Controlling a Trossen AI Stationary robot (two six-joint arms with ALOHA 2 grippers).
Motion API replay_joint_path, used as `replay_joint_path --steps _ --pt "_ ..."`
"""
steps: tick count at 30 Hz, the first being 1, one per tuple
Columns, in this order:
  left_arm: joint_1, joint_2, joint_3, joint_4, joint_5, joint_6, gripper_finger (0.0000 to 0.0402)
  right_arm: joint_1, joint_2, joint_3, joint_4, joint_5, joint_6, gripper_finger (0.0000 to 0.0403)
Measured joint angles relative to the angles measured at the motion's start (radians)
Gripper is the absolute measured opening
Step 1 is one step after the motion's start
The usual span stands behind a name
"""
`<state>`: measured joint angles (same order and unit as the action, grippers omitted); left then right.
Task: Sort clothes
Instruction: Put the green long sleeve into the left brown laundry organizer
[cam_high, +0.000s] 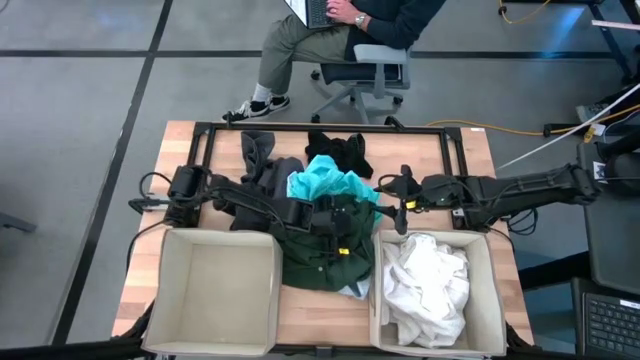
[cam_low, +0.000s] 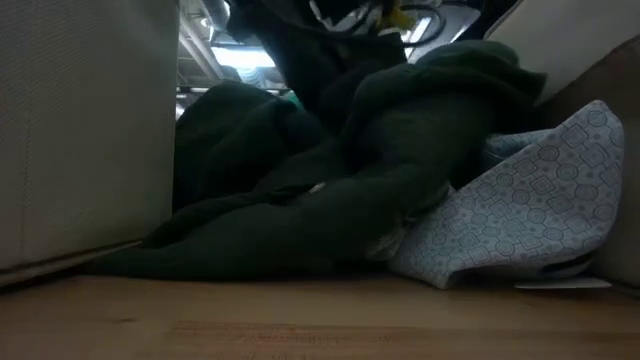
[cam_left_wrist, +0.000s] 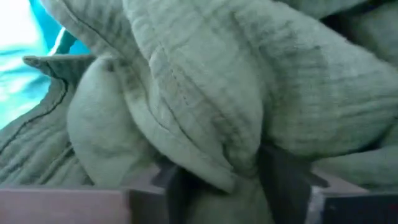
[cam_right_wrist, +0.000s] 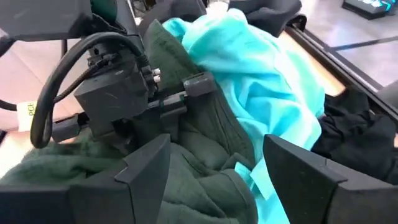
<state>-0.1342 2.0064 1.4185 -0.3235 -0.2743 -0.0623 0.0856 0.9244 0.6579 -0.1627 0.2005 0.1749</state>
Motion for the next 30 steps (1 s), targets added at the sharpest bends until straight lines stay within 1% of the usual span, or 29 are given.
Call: replay_joint_path --steps 4,6,7,11,13,16,20,27,30 --pt "0.003 0.016 0.001 0.003 -0.018 0.013 0.0073 0.0 0.039 0.0 0.003 0.0 0.0 0.0257" --pt "0.003 0.011 0.001 -0.002 -0.066 0.012 0.0027 0.0 0.064 0.0 0.001 0.001 0.0 0.0257" --pt "0.0 0.005 0.001 -0.008 -0.096 0.013 0.0016 0.0 0.075 0.0 -0.002 0.0 0.002 0.0257" --pt "-0.028 -0.052 0.017 -0.041 -0.28 0.019 0.0013 0.0 0.106 0.004 -0.002 0.001 0.014 0.0257" --pt "-0.043 -0.095 0.03 -0.063 -0.34 0.042 0.0007 0.0 0.1 0.004 -0.009 0.007 0.023 0.0257" --pt "-0.059 -0.166 0.034 -0.071 -0.367 0.049 0.0006 0.0 0.065 0.001 -0.022 0.015 0.009 0.0257" --pt "-0.07 -0.271 0.034 -0.059 -0.381 0.072 0.0004 0.0 0.027 0.0 -0.027 0.065 -0.001 0.0257" --pt "-0.067 -0.429 0.035 -0.044 -0.424 0.108 0.0003 -0.001 0.03 0.0 -0.066 0.071 0.002 0.0257" --pt "-0.067 -0.494 0.035 -0.018 -0.434 0.133 0.0003 -0.001 0.029 0.0 -0.074 0.099 0.004 0.0257"
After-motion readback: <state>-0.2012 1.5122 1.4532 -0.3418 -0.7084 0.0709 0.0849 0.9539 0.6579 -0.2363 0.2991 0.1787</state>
